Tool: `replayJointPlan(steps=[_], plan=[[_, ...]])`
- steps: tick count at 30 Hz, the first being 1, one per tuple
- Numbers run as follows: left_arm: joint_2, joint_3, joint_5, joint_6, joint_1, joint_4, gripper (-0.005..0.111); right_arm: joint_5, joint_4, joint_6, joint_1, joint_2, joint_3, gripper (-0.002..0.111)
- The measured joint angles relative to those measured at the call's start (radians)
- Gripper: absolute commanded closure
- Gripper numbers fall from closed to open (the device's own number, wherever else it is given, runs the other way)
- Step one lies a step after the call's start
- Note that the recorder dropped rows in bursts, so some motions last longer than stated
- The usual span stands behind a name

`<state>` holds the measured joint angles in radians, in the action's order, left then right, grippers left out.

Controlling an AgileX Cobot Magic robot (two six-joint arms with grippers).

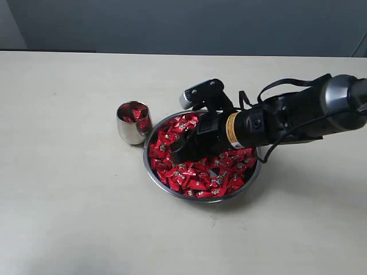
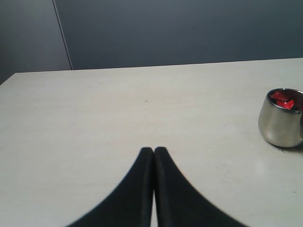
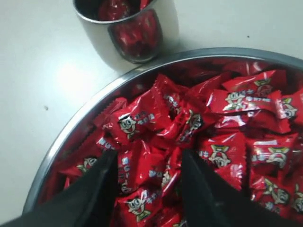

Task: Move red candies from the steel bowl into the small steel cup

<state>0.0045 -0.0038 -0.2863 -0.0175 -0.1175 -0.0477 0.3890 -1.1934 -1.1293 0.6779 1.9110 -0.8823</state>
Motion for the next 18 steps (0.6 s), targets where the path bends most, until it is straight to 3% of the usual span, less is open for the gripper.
replayJointPlan(steps=[18], plan=[[0.000,0.000,0.000,0.000,0.000,0.000,0.106,-0.118,-0.002,-0.005,0.031,0.019,-0.018,0.067]])
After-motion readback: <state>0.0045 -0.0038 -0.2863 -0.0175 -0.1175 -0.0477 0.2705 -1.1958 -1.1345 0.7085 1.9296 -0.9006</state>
